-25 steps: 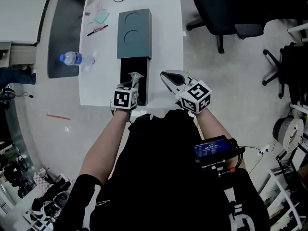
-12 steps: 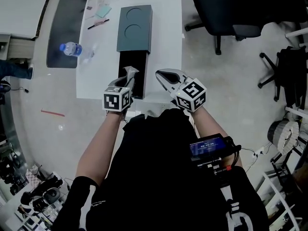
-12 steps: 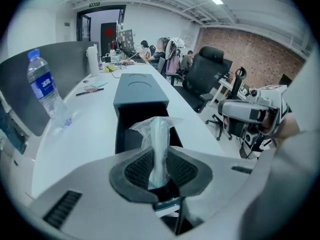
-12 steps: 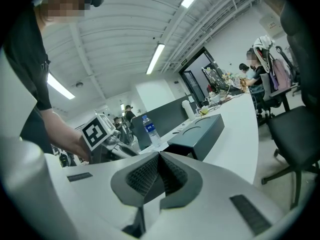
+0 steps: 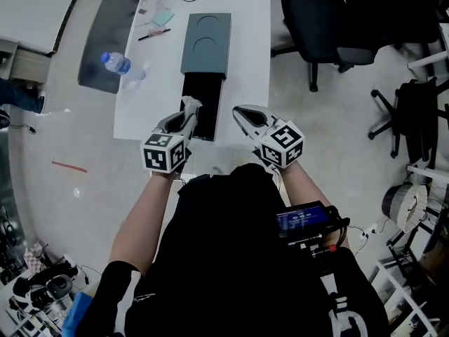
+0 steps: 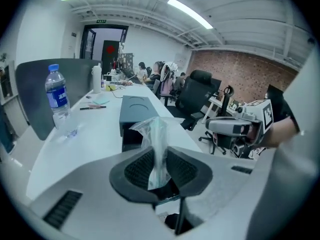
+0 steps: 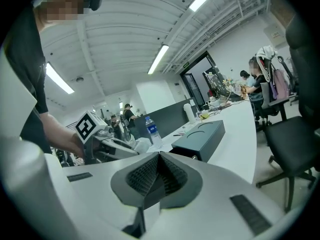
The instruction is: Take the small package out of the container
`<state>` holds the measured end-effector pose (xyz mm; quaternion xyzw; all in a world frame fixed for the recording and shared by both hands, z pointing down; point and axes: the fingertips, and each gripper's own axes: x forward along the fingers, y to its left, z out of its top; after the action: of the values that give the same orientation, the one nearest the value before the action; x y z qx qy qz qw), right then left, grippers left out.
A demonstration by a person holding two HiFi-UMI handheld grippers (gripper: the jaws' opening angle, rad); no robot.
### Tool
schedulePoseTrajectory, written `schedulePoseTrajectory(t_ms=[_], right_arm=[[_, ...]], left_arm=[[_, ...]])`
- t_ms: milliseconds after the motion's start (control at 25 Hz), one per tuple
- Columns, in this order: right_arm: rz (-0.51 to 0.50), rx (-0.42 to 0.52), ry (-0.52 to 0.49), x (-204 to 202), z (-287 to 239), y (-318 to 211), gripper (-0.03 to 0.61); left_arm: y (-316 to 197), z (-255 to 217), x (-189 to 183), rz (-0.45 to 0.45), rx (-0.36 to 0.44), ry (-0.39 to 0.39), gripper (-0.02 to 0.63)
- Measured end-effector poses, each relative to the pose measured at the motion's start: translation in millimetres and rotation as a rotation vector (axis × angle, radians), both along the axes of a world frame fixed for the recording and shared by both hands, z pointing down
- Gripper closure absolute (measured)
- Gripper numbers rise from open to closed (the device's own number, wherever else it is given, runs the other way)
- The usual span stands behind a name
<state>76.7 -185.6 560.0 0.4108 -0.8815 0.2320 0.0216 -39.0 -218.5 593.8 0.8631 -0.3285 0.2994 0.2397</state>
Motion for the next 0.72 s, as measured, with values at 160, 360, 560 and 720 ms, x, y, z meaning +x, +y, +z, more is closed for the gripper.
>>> schedulePoseTrajectory(t_ms=[160,360,560,720], right_arm=[[0.038,0.021,0.017,-1.5,-11.1,2.5,0.552],[0.085,0.044,0.048,-4.4,-19.7,15.6,0.552],[0.095,0.083,0.080,-17.1,-34.3,22.0,0.552],[0.101,0.089,0.087,-34.8,-38.4,35.2,0.552]], left_arm=[[7.1,-18.8,-9.7,0.018,0.053,0.070,0.531],[27.2,-24.9,-27.1,0.055,0.102,0.142,0.531],[35.7,-34.9,-56.6,0.037,0.143,0.193,0.532],[47.4,-45.6,-84.6,0.023,0.171,0.245,0.534]])
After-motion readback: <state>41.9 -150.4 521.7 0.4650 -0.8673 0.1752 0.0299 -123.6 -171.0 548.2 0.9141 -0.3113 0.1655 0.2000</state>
